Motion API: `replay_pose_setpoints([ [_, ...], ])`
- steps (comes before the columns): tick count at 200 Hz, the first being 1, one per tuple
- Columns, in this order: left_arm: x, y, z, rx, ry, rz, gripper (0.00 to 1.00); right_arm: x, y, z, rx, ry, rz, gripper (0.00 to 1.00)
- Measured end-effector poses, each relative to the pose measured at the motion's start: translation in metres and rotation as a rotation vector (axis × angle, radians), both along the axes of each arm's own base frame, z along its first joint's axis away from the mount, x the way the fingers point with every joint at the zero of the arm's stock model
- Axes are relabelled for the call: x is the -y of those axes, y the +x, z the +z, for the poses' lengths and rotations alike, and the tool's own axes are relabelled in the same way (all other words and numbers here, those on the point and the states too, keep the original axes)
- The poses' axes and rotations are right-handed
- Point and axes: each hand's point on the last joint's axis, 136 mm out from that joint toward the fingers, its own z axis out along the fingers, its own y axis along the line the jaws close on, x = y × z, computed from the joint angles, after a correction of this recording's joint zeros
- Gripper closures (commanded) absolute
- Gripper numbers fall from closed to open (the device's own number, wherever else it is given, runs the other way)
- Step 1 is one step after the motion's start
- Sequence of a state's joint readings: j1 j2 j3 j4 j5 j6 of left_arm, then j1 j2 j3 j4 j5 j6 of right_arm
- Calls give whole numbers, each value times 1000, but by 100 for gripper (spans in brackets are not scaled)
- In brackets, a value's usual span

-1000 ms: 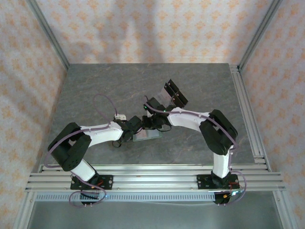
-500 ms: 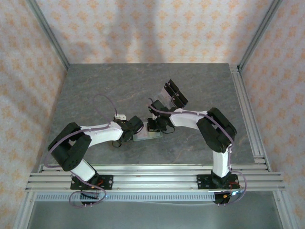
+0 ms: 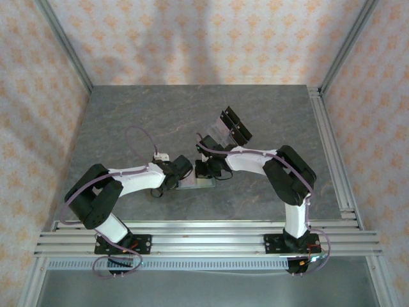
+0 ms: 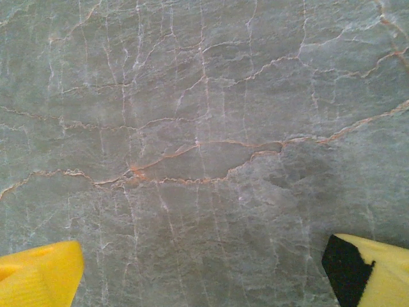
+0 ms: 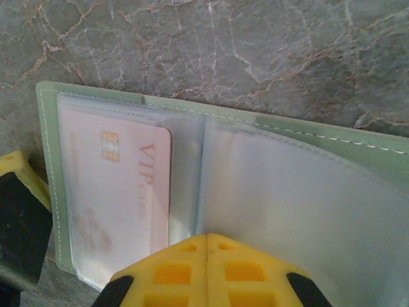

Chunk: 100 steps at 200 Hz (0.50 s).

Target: Put the credit cards into the card holder

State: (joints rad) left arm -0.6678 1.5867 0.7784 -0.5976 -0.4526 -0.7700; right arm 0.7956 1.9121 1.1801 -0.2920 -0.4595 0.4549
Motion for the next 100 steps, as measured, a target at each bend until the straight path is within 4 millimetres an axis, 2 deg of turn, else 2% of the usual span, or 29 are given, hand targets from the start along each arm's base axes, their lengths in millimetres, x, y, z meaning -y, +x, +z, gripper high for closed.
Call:
replay_pose_setpoints([
  [49, 0, 1, 0, 0, 0, 0, 0, 0, 0, 0, 0, 0, 0, 98],
  [63, 0, 1, 0, 0, 0, 0, 0, 1, 0, 3, 5, 0, -2, 96],
  [100, 0, 1, 0, 0, 0, 0, 0, 1, 4, 32, 60, 33, -11, 94],
])
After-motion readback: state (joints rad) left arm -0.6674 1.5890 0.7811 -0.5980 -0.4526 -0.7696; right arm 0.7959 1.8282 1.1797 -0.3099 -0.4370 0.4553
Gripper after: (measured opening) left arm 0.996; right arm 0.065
